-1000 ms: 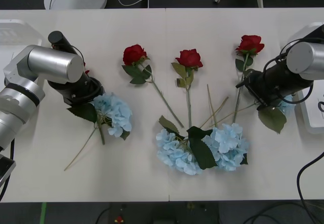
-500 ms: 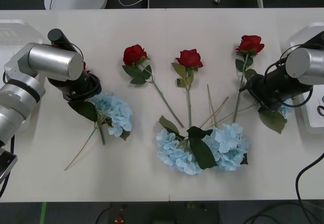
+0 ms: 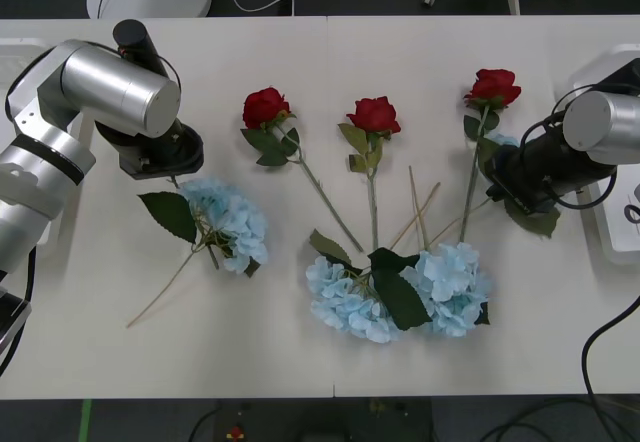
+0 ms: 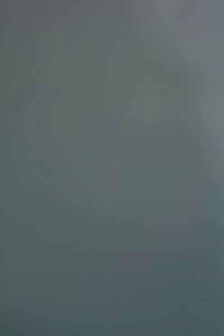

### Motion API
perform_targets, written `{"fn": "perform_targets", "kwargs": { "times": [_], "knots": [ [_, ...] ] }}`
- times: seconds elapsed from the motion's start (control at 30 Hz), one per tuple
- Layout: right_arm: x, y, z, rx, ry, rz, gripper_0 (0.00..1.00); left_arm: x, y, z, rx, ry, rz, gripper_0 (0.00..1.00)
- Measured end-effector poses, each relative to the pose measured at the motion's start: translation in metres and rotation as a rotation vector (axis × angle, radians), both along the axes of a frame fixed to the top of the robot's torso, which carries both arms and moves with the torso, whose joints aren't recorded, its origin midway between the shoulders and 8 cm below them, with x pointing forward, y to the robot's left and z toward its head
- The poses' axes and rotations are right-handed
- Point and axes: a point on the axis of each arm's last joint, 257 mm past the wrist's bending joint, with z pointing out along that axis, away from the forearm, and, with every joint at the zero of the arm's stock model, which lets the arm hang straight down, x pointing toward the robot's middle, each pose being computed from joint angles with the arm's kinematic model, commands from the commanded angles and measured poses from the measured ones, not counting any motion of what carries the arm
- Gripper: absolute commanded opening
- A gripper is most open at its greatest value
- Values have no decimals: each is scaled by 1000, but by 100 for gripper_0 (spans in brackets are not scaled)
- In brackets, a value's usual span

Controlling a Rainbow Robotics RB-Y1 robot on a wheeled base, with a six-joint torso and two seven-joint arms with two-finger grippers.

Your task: Put the red flowers into the right box and the blue flowers into the left box

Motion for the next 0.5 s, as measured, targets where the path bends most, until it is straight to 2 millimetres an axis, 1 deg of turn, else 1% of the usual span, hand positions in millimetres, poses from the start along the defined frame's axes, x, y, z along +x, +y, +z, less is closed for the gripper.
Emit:
{"fn": "perform_targets", "kwargs": {
  "times": [0.07, 0.13, 0.3, 0.33, 0.4, 0.5],
  "knots": [
    [2, 2, 5, -2, 2, 8, 0, 0, -4, 14, 26, -13, -46, 0],
    [4, 5, 12, -8, -2, 28, 0, 0, -8, 28, 53, -18, -130, 0],
    [17, 9, 31, -94, -87, 243, 0, 4, -16, 72, 130, -61, -439, 0],
    [19, 9, 35, -112, -107, 287, 0, 4, -22, 81, 121, -77, -494, 0],
    [23, 8, 43, -136, -140, 349, 0, 4, -33, 96, 81, -112, -548, 0],
    [29, 7, 54, -182, -202, 478, 0, 3, -49, 113, -9, -154, -569, 0]
  ]
}}
